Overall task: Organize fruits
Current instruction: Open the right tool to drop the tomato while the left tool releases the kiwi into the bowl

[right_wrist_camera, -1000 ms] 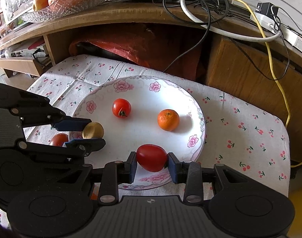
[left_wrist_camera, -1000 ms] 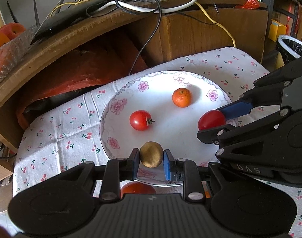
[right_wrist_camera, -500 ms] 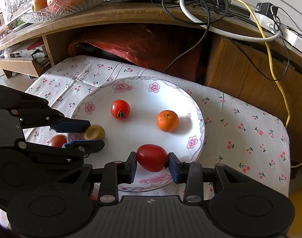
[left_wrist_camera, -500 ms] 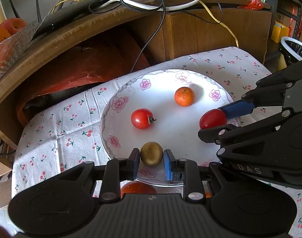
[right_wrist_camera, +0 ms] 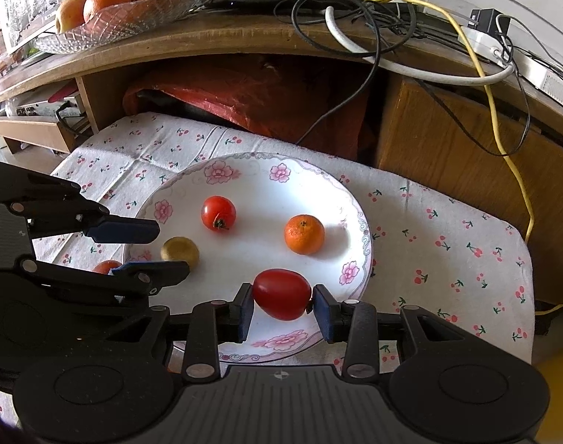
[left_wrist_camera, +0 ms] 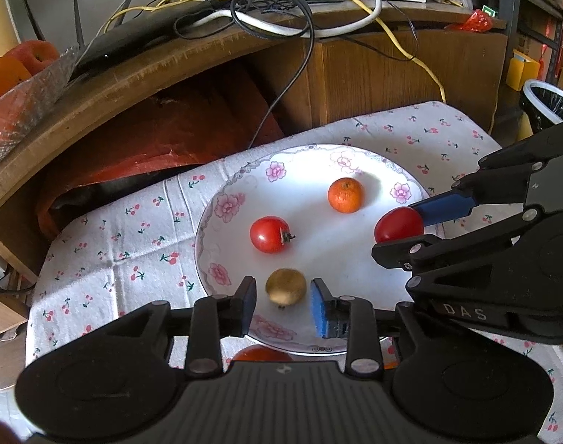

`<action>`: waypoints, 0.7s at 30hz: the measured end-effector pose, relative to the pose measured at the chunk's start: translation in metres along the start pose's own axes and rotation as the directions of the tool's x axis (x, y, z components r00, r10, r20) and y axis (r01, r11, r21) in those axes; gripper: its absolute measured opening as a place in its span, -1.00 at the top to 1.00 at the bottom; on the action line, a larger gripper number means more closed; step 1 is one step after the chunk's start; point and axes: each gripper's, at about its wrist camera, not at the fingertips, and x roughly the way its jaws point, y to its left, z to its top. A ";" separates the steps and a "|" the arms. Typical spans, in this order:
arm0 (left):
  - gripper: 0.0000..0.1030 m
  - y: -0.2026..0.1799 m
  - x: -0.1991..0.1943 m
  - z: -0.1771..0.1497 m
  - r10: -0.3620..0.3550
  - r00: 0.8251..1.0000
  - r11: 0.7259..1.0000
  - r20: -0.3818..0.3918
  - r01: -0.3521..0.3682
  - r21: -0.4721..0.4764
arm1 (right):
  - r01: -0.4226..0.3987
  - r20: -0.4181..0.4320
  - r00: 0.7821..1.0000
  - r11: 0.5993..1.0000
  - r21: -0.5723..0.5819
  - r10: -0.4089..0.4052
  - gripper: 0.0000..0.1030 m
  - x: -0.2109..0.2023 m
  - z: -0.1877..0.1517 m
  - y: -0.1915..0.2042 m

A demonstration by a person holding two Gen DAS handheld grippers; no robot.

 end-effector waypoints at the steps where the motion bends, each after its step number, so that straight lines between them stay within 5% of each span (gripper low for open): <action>1: 0.22 0.000 -0.001 0.001 -0.001 1.000 1.000 0.003 0.001 0.000 | 0.000 0.003 1.000 1.000 0.002 0.000 0.36 -0.001 0.000 0.000; 21: 0.15 -0.001 -0.017 0.001 -0.014 0.999 1.000 0.036 0.013 0.008 | -0.002 0.050 0.999 1.000 0.012 0.002 0.32 -0.019 0.000 -0.004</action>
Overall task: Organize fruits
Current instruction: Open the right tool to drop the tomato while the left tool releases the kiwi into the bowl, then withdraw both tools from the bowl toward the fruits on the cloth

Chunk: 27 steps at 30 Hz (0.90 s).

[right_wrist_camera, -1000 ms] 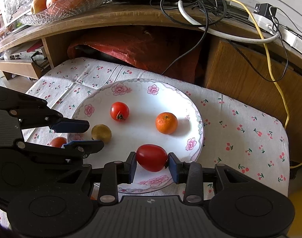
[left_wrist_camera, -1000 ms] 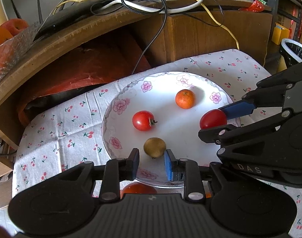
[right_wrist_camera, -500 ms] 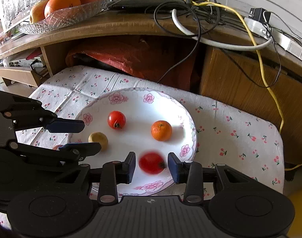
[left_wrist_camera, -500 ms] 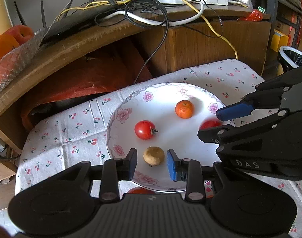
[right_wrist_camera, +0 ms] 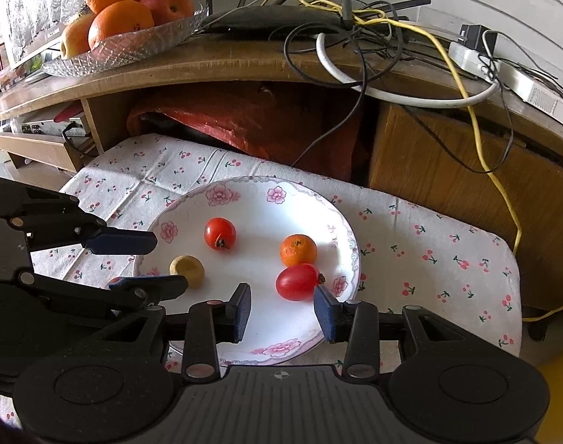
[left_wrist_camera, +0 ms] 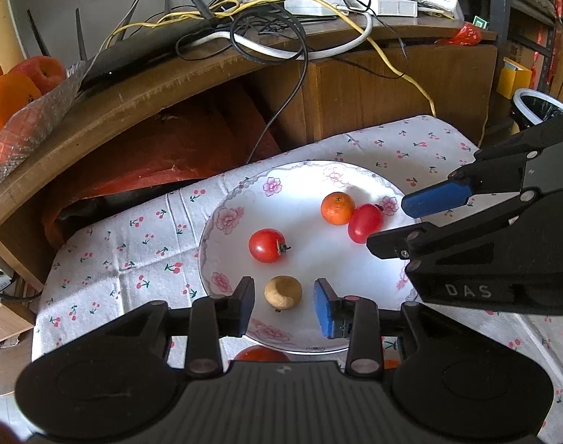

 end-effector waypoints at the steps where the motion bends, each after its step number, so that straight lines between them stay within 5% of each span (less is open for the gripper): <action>1: 0.14 0.000 -0.002 0.000 -0.002 1.000 1.000 0.002 0.002 0.001 | -0.001 0.001 1.000 1.000 0.001 0.001 0.32 -0.002 0.000 0.000; 27: 0.10 -0.005 -0.056 -0.055 -0.079 0.996 0.995 -0.046 0.081 0.050 | -0.119 -0.098 0.989 0.988 -0.102 0.109 0.28 -0.029 -0.043 0.042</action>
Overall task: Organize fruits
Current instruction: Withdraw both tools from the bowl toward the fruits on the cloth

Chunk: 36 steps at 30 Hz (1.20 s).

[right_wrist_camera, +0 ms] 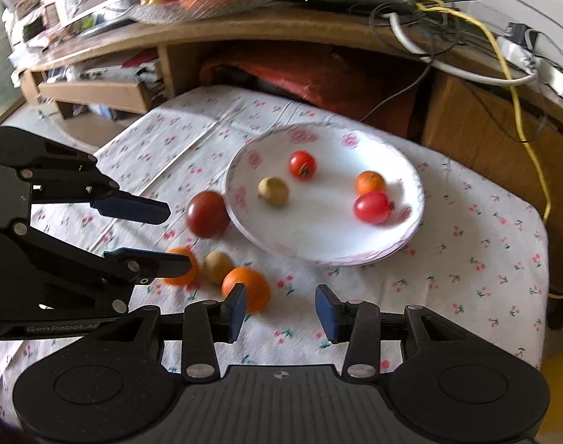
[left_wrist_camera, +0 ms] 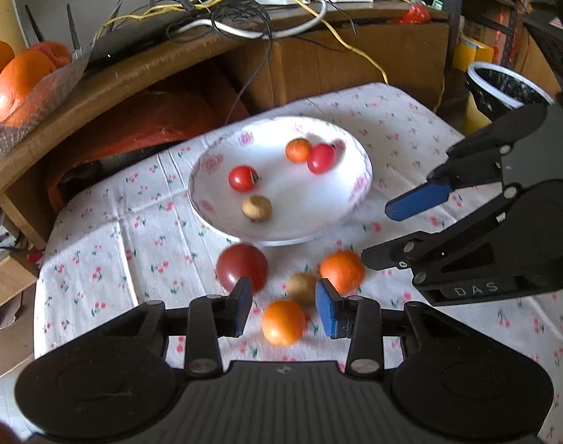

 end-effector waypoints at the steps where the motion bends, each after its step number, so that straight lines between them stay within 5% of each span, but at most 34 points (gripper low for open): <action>1: 0.10 0.000 0.000 -0.002 -0.003 1.000 1.000 -0.004 0.003 0.004 | -0.005 -0.006 1.000 1.000 -0.008 0.004 0.28 0.001 0.000 0.001; 20: 0.04 0.001 0.021 -0.016 -0.042 0.997 0.998 -0.066 0.045 0.046 | -0.061 -0.074 0.996 0.996 -0.071 0.056 0.26 0.033 0.003 0.010; 31: 0.05 0.009 0.032 -0.016 -0.061 0.996 0.998 -0.070 0.062 0.005 | -0.081 -0.080 0.994 0.994 -0.066 0.076 0.47 0.035 0.004 0.009; 36: 0.20 0.007 0.035 -0.018 -0.062 0.995 0.998 -0.080 0.063 0.008 | -0.081 -0.091 0.993 0.995 -0.055 0.076 0.48 0.035 0.005 0.010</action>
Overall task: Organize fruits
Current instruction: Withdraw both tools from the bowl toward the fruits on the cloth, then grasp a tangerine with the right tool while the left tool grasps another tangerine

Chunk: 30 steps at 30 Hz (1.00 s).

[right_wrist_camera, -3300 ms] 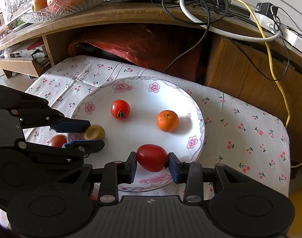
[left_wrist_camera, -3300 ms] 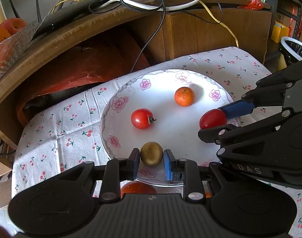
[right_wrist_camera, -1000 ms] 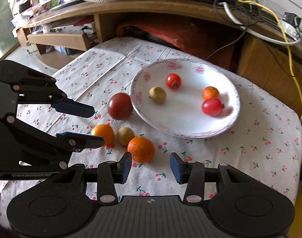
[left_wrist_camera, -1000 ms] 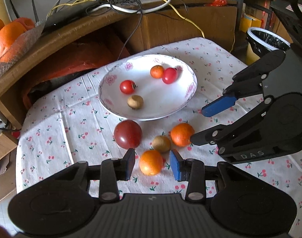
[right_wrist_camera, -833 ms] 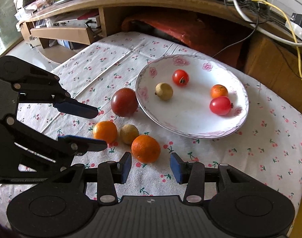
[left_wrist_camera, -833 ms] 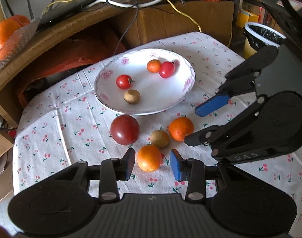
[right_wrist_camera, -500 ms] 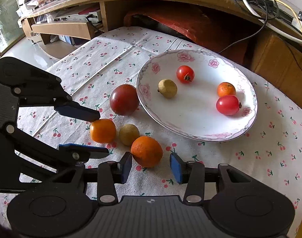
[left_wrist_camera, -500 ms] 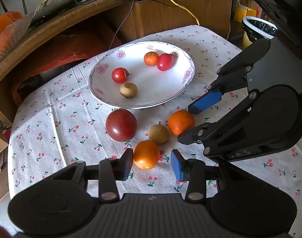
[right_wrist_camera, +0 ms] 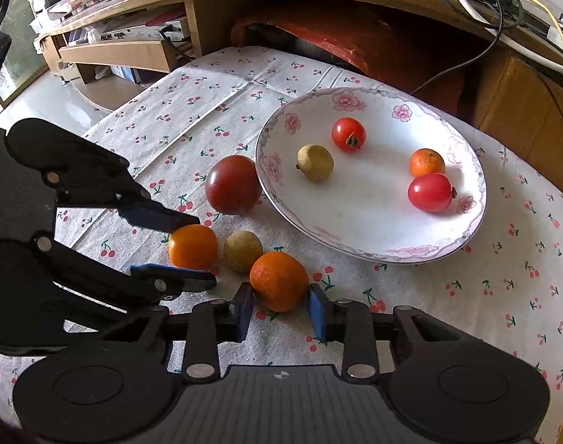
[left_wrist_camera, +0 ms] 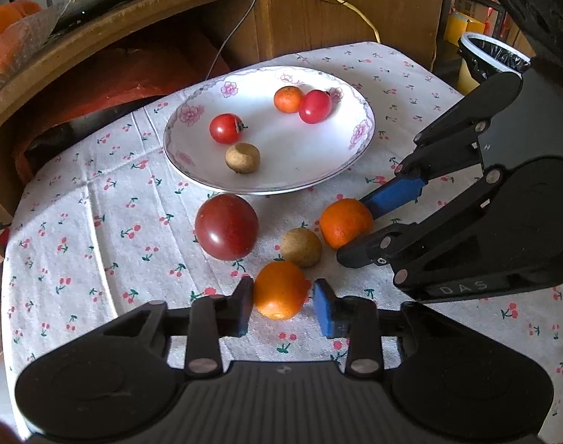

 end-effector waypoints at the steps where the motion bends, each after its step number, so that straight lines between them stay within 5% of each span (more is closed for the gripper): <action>1: 0.22 0.000 0.000 0.000 0.000 1.000 1.000 0.002 0.000 0.001 | 0.001 -0.002 1.000 1.000 0.000 -0.001 0.49 0.000 0.000 0.000; 30: 0.25 -0.006 -0.008 -0.007 -0.014 1.000 1.000 -0.006 0.014 0.010 | 0.045 -0.063 0.997 0.998 0.047 -0.042 0.48 -0.028 -0.038 0.017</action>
